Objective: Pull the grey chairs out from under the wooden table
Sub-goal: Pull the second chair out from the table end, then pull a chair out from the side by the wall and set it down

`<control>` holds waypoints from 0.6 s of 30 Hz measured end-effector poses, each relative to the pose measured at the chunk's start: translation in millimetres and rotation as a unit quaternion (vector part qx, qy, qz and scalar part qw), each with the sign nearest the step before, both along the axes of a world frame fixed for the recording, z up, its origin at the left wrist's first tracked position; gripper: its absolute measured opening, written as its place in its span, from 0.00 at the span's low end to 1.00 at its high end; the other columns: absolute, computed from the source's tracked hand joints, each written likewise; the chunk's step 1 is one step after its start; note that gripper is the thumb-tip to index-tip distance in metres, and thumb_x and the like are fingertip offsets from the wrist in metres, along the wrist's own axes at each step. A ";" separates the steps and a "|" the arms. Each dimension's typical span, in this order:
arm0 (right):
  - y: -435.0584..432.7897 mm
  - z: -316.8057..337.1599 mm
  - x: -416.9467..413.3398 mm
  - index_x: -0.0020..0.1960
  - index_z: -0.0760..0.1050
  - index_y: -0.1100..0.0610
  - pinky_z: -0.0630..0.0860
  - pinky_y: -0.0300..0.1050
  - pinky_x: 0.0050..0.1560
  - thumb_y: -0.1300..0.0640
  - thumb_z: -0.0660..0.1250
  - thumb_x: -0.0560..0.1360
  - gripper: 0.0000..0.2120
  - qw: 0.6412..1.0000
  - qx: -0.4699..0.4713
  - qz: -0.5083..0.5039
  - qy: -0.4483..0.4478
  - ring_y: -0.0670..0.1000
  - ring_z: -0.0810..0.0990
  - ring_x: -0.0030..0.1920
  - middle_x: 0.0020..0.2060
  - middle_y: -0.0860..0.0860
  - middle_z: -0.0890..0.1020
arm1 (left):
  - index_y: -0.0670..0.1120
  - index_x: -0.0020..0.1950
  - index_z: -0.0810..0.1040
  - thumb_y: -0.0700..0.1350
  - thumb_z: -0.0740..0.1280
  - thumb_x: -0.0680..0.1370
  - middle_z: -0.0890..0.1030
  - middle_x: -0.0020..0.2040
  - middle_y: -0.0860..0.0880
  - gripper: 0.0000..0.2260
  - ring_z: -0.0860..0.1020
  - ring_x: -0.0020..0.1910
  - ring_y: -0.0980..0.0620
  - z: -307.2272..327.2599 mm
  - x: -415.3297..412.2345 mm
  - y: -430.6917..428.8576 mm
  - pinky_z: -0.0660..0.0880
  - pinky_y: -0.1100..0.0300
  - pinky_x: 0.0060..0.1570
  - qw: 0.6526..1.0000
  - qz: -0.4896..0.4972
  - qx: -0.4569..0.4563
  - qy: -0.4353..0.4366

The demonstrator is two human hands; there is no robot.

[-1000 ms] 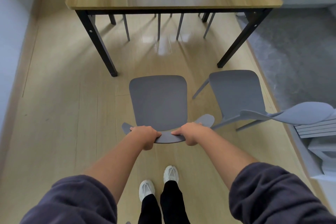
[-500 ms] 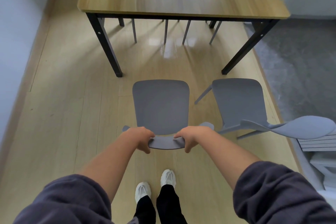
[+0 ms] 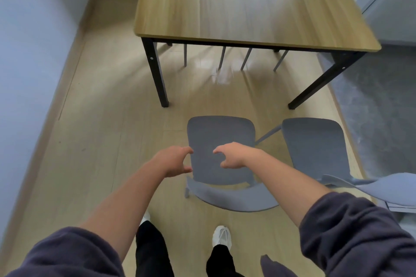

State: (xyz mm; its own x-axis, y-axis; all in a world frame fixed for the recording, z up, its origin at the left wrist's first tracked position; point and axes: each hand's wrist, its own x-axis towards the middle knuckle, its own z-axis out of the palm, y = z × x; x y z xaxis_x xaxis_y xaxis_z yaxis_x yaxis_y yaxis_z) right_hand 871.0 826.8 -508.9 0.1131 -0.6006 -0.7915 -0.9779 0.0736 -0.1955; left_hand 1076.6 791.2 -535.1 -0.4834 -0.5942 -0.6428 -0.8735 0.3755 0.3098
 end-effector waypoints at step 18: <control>-254.0 28.3 215.4 0.76 0.63 0.50 0.68 0.48 0.69 0.57 0.60 0.78 0.27 0.997 -0.074 -0.017 -0.025 0.54 0.69 0.72 0.74 0.52 0.69 | 0.48 0.70 0.71 0.52 0.68 0.77 0.76 0.68 0.47 0.22 0.74 0.66 0.47 37.6 239.2 -255.8 0.73 0.48 0.63 0.992 0.091 -0.084 0.030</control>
